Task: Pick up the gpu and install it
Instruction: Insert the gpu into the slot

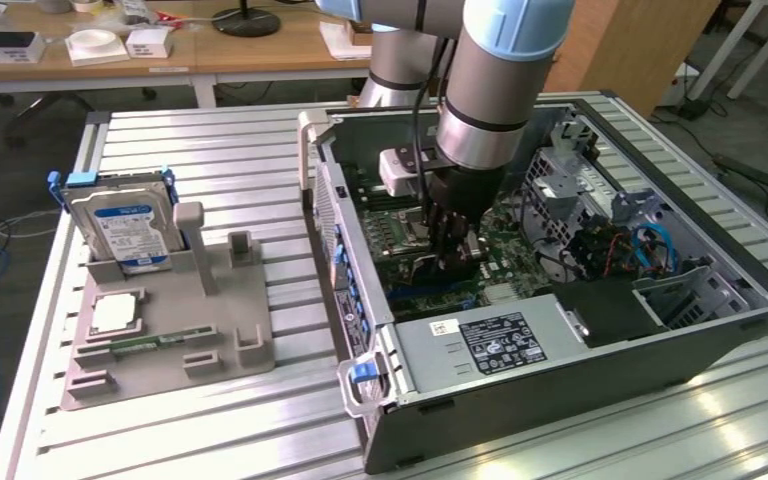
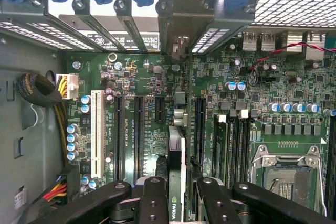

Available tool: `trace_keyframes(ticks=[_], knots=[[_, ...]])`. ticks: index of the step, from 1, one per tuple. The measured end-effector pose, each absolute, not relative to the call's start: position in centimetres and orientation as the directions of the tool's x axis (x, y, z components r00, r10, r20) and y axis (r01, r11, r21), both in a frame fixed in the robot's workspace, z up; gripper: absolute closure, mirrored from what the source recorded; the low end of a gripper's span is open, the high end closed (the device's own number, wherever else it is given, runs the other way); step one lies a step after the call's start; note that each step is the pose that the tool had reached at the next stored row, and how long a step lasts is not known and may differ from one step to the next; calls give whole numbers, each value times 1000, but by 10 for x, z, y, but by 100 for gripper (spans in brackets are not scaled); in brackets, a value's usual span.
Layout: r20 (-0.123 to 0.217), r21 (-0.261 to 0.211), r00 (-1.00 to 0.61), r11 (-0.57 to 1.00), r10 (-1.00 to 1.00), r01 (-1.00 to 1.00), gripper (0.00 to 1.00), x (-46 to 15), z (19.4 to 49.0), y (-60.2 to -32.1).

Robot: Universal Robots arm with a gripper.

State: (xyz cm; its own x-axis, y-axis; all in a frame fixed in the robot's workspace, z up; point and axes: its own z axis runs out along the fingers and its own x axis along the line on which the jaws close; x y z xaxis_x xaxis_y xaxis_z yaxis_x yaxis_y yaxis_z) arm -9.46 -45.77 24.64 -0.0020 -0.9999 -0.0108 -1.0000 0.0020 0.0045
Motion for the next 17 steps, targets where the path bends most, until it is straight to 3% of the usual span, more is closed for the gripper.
trace_keyframes(ticks=[17], knots=[[-11, 4, -12, 12, -1000, -1000, 74, -96, 245, -458]])
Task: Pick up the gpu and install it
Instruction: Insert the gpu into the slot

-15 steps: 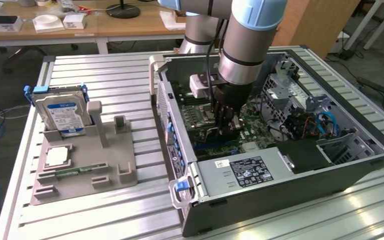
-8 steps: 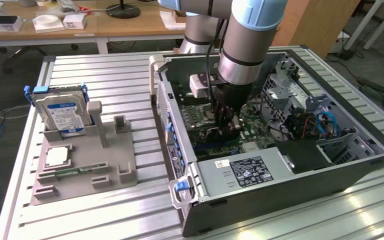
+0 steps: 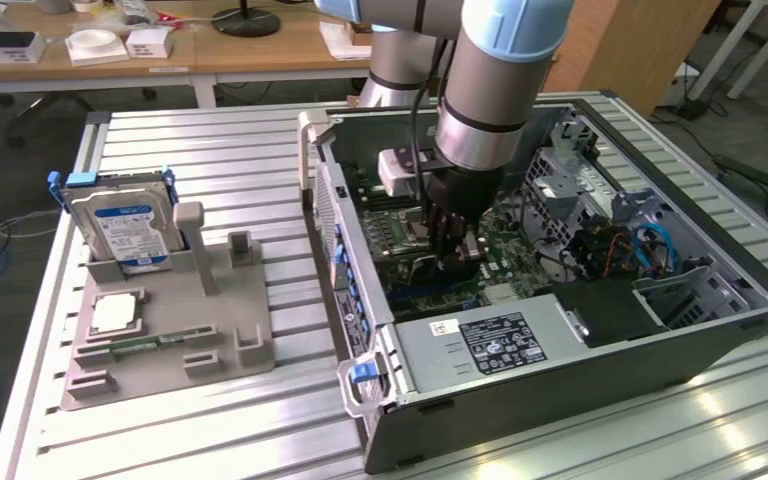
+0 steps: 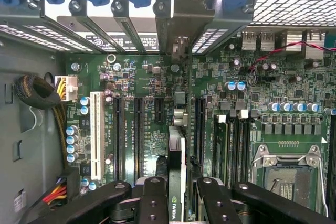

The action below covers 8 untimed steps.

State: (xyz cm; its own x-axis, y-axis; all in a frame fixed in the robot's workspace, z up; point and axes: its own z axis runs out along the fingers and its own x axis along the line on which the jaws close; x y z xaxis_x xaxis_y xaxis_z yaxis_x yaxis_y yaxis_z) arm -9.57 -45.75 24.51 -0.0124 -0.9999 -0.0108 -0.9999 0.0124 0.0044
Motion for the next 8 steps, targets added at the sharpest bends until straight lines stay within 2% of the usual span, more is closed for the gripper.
trace_keyframes(ticks=[8], knots=[[-11, 5, -13, 13, -1000, -1000, 74, -96, 243, -458]])
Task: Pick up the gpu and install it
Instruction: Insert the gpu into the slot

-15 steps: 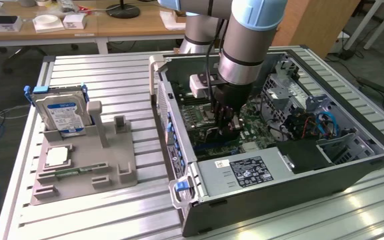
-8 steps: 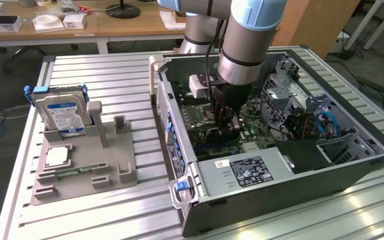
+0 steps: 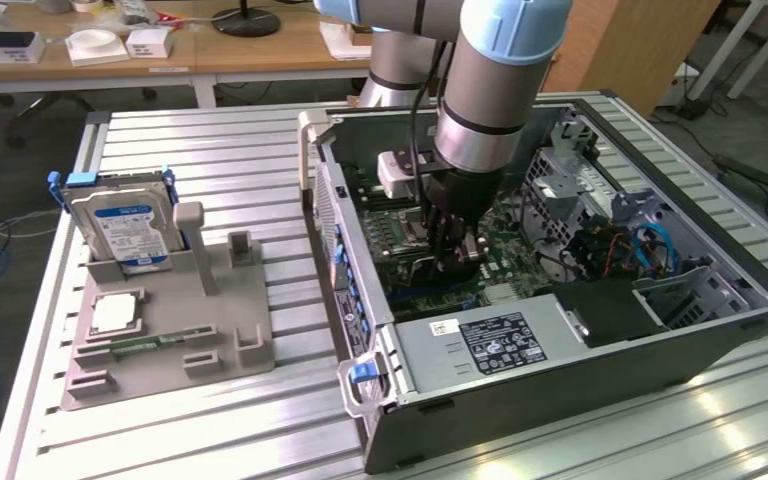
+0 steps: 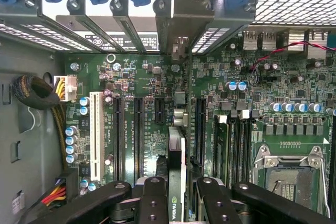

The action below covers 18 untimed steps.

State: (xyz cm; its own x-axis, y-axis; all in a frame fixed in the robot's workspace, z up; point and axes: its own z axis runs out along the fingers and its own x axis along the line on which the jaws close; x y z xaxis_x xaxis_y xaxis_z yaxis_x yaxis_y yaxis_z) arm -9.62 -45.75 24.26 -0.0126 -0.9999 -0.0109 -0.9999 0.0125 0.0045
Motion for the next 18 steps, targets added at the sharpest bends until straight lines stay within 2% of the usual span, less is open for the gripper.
trace_keyframes(ticks=[18], knots=[[-11, 4, -13, 13, -1000, -1000, 74, -97, 240, -458]])
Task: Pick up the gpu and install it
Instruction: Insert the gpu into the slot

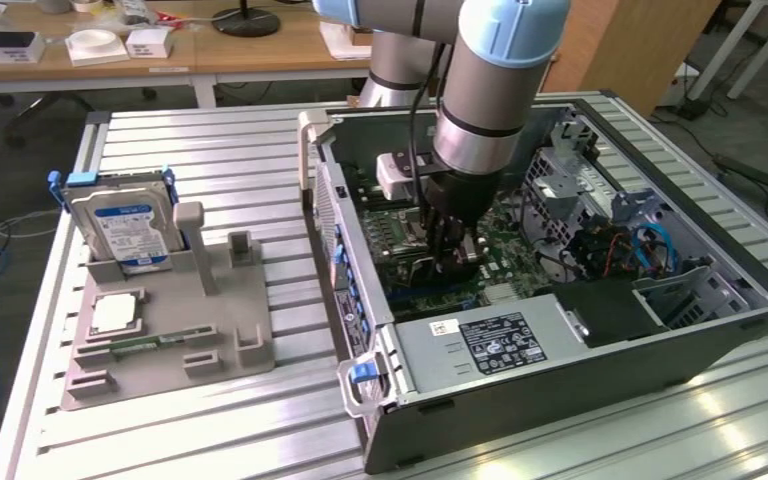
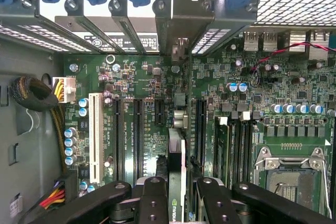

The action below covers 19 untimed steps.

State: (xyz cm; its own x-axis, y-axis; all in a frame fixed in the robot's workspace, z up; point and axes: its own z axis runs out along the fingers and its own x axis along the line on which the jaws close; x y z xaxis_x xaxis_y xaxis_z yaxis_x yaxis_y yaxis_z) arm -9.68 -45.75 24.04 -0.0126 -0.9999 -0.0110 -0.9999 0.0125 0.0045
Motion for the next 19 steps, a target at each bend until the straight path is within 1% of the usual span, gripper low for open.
trace_keyframes(ticks=[19], knots=[[-11, 4, -13, 13, -1000, -1000, 74, -99, 237, -458]])
